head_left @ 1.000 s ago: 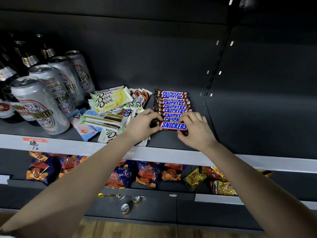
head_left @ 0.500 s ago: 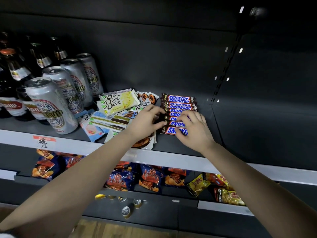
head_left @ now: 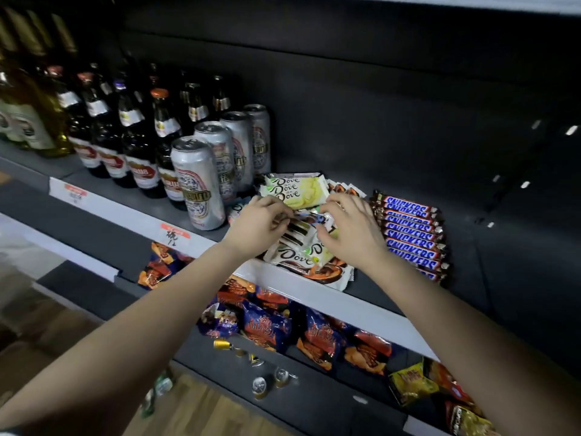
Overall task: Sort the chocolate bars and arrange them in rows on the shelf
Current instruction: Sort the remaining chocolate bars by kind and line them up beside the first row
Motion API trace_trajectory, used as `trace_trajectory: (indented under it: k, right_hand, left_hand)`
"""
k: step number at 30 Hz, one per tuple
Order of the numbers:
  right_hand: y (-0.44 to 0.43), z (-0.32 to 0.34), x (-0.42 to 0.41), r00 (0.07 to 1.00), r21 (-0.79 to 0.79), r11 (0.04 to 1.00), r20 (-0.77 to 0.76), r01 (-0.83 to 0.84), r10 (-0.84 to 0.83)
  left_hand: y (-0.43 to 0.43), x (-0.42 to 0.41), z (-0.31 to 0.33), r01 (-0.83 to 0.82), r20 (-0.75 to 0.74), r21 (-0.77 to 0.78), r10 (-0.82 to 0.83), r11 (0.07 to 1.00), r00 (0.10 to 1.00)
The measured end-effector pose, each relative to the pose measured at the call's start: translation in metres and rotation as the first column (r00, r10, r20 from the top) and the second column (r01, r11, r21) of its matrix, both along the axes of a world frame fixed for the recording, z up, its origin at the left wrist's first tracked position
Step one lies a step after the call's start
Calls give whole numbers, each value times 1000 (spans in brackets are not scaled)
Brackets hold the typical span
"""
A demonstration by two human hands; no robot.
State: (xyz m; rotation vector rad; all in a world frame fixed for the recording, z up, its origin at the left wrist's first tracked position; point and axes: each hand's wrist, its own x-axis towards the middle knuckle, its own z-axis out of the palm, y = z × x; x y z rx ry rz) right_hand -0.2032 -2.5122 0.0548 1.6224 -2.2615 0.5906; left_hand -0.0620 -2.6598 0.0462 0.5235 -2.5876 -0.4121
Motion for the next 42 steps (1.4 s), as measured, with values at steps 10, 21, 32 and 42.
trace_trajectory:
  k: [10,21,32,42]
  right_hand:
    - [-52,0,8,994,24,995,46,-96,95]
    - [-84,4,-11,994,144,984,62,-103,95]
    - [-84,4,-35,986,310,943,145,-123,81]
    - [-81,8,-41,994,373,923,-15,-92,105]
  left_hand:
    - [-32,32,-1,-141,-21,78,143,987,989]
    - [-48,18,-4,-144,7,154,144,978,990]
    - [-52,-20,-3,-55,33,166,50,985,998]
    - [-56,-20,4,-128,116,57,120,990,986]
